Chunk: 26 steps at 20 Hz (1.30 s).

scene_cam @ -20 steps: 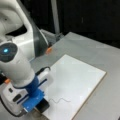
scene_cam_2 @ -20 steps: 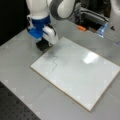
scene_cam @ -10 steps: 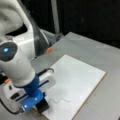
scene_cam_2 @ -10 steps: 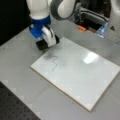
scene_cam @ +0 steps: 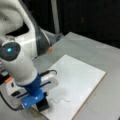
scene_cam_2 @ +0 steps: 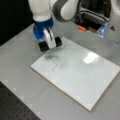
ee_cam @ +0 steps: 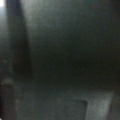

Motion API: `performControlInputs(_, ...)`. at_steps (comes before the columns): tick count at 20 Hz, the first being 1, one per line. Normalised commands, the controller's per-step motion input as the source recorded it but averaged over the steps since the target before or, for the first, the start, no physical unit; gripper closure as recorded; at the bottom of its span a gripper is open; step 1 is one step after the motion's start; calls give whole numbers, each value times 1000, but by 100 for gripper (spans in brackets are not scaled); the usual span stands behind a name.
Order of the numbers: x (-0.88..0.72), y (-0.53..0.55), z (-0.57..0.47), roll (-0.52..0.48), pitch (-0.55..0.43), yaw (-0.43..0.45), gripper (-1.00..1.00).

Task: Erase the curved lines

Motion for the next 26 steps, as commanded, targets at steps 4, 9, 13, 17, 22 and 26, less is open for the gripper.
performControlInputs(4,-250,269,-89,14,-283,-303,100)
performControlInputs(9,-226,164,-198,77,-293,-230,100)
performControlInputs(13,-167,77,-305,112,-258,-157,100)
performControlInputs(17,-118,59,-261,93,-186,-144,100)
performControlInputs(22,-63,61,-161,29,-129,-137,100)
performControlInputs(26,32,104,-209,2,-113,-137,100)
